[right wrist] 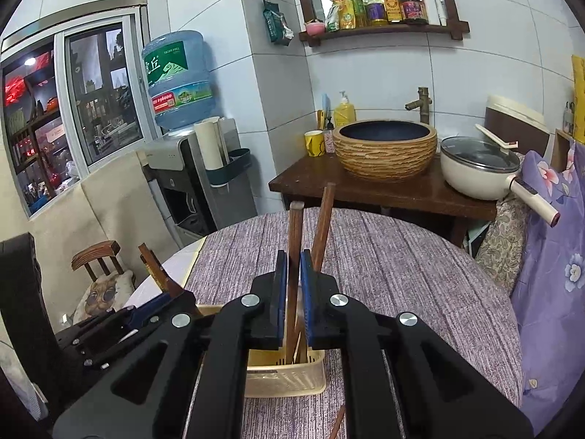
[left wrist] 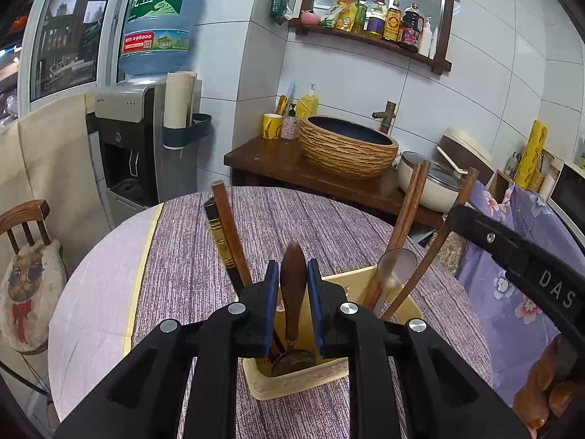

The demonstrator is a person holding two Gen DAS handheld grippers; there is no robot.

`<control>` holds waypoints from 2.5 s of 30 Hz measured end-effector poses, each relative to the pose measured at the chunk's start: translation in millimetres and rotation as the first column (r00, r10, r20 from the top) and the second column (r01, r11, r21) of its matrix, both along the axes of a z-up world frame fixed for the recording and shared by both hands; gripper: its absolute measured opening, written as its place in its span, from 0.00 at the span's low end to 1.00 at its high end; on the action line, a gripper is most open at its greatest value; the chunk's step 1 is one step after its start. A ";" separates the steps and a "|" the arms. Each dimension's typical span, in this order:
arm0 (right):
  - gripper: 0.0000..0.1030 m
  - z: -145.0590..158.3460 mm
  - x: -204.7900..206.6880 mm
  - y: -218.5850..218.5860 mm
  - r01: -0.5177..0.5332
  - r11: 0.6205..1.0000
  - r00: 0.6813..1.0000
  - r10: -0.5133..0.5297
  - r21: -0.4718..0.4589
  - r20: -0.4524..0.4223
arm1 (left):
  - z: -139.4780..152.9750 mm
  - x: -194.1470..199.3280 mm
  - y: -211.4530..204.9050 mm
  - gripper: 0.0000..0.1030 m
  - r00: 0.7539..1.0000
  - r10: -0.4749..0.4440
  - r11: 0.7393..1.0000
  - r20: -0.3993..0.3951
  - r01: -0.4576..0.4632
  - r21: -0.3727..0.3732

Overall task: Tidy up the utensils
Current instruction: 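Drop both held utensils into the basket and open both tools, then move the left tool to the metal spoon while the right approaches the wooden chopstick, then close the left tool on the spoon while the right grasps the wooden chopstick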

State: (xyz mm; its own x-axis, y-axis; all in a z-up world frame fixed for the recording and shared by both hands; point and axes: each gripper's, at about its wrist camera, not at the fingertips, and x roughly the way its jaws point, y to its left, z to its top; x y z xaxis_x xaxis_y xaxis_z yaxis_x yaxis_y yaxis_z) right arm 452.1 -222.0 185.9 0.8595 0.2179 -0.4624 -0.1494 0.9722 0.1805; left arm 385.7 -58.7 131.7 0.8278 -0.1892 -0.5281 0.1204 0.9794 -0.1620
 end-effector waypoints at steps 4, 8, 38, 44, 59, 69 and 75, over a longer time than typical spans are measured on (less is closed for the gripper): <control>0.28 -6.8 -7.0 -2.4 -0.001 1.000 1.000 0.001 -0.006 0.003 | 1.8 -9.4 8.8 0.34 1.000 -0.005 0.999 0.014 0.006 -0.050; 0.47 -12.6 -24.7 -4.2 0.006 1.000 0.999 -0.005 -0.030 0.039 | 2.6 -31.2 16.6 0.51 0.999 -0.012 0.997 0.047 0.016 -0.079; 0.75 -167.5 -151.7 -43.3 0.116 0.986 0.968 -0.140 -0.120 -0.210 | -127.1 -147.4 23.6 0.75 0.976 -0.102 0.995 -0.193 0.104 0.001; 0.75 -181.6 -165.0 -51.6 0.141 0.983 0.957 -0.167 -0.121 -0.236 | -142.0 -158.0 11.3 0.68 0.967 -0.148 0.988 -0.207 0.155 0.017; 0.75 -183.4 -171.7 -72.9 0.180 0.980 0.947 -0.195 -0.082 -0.256 | -158.1 -142.8 -42.8 0.61 0.928 -0.248 0.950 -0.278 0.289 0.115; 0.75 -182.9 -170.3 -74.0 0.183 0.980 0.945 -0.199 -0.084 -0.260 | -159.9 -119.7 -58.3 0.51 0.925 -0.223 0.953 -0.308 0.273 0.129; 0.75 -184.5 -167.1 -70.1 0.174 0.980 0.944 -0.194 -0.099 -0.268 | -159.6 -113.6 -63.4 0.37 0.933 -0.191 0.960 -0.306 0.242 0.139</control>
